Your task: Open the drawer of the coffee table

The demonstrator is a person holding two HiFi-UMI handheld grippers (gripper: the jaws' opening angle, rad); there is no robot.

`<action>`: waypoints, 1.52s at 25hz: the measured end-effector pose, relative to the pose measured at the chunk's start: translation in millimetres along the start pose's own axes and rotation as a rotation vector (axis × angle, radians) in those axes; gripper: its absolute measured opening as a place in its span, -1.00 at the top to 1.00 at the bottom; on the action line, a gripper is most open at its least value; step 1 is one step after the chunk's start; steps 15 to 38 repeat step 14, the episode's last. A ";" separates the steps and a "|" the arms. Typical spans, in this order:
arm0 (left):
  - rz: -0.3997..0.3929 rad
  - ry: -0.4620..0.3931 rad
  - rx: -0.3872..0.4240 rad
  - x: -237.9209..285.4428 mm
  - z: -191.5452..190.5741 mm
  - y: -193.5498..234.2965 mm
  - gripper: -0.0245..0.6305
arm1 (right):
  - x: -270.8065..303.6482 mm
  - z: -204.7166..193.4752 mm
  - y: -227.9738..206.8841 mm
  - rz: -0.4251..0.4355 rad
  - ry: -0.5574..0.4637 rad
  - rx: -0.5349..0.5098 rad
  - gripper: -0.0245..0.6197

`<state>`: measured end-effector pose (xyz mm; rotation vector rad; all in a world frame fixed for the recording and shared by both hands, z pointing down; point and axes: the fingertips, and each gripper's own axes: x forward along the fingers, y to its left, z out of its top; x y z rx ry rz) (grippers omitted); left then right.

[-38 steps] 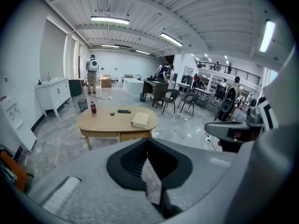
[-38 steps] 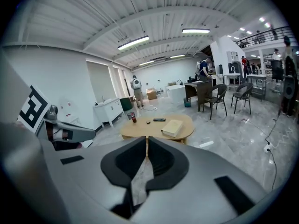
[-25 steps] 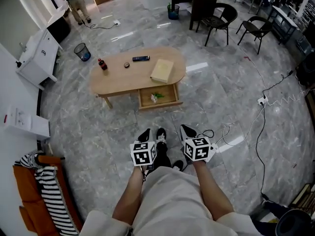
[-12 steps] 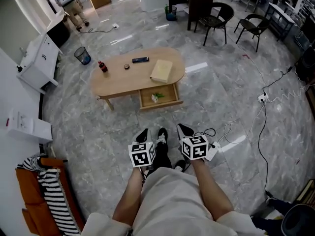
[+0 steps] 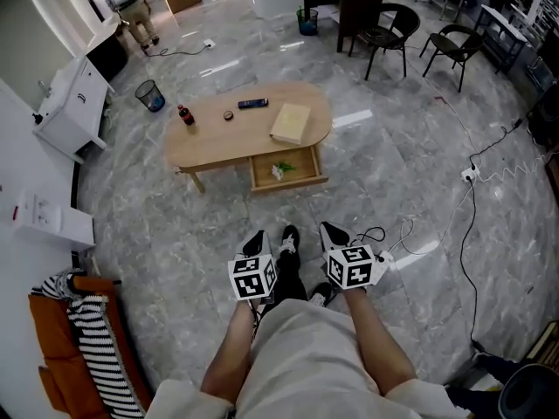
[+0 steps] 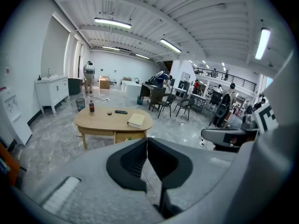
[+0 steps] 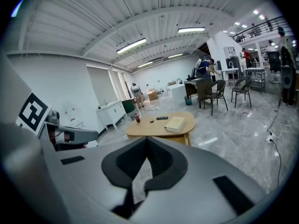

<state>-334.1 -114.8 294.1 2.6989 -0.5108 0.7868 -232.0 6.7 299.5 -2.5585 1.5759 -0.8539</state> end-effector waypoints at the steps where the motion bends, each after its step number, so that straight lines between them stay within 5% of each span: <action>1: 0.000 -0.002 -0.010 0.4 -0.5 0.7 0.89 | -0.2 1.9 -0.9 0.003 -0.012 -0.001 0.88; 38: -0.027 0.003 -0.003 -0.2 3.3 -13.8 0.89 | -7.0 -0.3 -5.0 -0.006 0.004 -0.021 0.88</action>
